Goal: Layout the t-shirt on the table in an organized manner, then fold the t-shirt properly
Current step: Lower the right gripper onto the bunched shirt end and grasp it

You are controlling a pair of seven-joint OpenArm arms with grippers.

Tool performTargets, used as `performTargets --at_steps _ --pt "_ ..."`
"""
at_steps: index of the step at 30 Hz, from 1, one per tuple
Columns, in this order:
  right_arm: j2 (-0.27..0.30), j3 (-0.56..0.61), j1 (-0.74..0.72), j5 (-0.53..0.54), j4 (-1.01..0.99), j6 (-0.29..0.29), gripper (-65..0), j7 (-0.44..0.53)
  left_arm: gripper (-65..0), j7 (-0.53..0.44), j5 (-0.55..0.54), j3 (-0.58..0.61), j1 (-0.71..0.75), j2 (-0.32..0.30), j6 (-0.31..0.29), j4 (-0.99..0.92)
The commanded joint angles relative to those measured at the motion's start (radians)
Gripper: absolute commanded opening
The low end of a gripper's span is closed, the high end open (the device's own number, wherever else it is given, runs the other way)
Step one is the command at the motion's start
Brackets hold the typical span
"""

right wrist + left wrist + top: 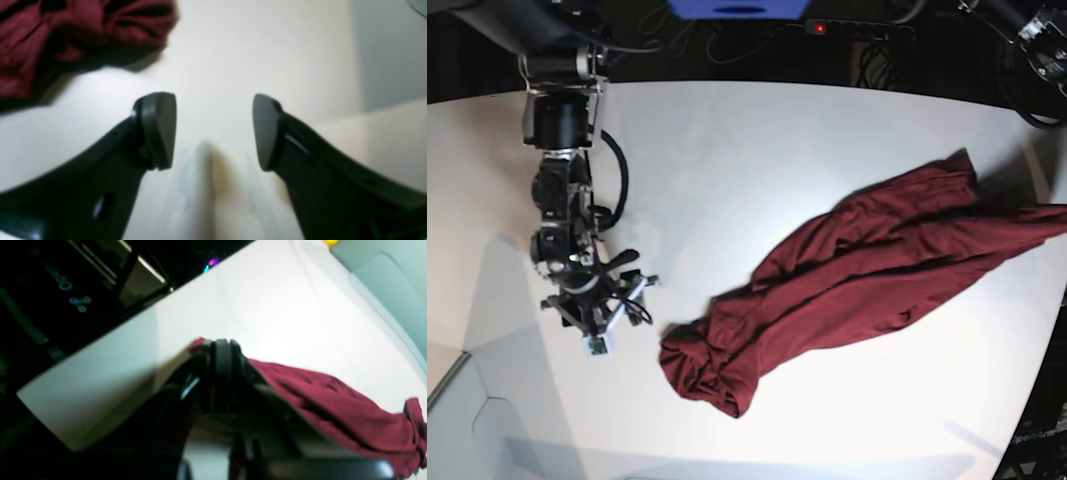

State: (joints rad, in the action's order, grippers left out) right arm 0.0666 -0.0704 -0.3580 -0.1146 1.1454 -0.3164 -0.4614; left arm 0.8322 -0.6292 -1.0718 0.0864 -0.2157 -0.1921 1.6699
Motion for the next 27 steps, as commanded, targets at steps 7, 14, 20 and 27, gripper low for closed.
performTargets --at_steps 7,14,20,27 --pt "-0.024 0.103 -0.082 0.01 -0.008 -0.002 -26.6 0.02 -64.7 -0.023 -0.01 -0.069 0.0 -0.021 -0.005 0.029" --pt "-0.066 0.105 -0.174 0.008 -0.146 -0.003 -24.8 0.02 -64.7 -0.023 -0.01 -0.083 0.003 -0.021 -0.005 0.022" --pt "-0.089 0.105 -0.21 0.01 -0.199 -0.003 -23.6 0.034 -64.7 -0.023 -0.01 -0.084 0.017 -0.02 -0.005 0.019" --pt "-0.103 0.22 -0.181 0.006 -0.206 -0.003 -23.8 0.135 -64.7 -0.023 -0.007 -0.083 0.017 -0.02 -0.005 0.019"
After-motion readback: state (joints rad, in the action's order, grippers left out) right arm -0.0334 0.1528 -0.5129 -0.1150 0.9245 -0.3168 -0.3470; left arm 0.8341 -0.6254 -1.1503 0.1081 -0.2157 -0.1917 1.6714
